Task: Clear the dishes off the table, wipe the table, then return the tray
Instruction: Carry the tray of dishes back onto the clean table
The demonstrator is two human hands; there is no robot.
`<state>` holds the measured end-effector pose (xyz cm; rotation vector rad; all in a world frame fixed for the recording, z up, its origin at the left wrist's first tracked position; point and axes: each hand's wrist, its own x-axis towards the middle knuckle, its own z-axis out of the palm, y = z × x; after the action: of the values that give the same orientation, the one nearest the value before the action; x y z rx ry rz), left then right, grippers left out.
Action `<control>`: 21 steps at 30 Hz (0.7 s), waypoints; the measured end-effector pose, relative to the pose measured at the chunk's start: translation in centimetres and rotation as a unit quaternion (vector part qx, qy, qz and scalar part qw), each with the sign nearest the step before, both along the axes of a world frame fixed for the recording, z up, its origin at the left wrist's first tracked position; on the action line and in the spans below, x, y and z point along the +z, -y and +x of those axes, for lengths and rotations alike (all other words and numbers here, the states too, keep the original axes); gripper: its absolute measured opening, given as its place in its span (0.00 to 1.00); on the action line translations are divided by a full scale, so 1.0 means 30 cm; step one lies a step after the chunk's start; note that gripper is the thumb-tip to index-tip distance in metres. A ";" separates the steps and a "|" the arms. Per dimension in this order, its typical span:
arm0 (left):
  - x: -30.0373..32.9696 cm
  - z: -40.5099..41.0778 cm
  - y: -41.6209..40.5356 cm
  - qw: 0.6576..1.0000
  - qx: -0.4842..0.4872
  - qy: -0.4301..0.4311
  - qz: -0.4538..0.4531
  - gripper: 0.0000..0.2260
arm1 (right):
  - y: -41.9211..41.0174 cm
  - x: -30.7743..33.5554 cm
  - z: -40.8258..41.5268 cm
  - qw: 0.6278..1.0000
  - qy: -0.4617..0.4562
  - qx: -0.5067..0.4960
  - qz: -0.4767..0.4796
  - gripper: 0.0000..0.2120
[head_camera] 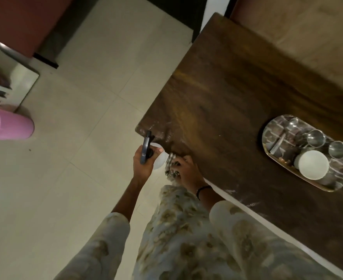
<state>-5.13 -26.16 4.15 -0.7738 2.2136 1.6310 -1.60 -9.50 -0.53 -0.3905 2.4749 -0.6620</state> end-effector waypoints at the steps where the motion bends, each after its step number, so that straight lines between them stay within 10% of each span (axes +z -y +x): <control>1: 0.026 0.015 -0.035 1.000 -0.002 0.005 0.005 0.07 | -0.037 0.026 0.021 0.999 -0.016 -0.030 -0.016 0.17; 21: 0.437 0.442 -1.027 0.989 -0.138 -0.041 -0.033 0.10 | -0.976 0.395 0.552 0.891 -0.246 -0.370 -0.096 0.18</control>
<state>8.13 4.65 17.27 -0.3972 2.3192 1.4856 14.94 19.77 11.32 0.4159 3.0518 -1.2400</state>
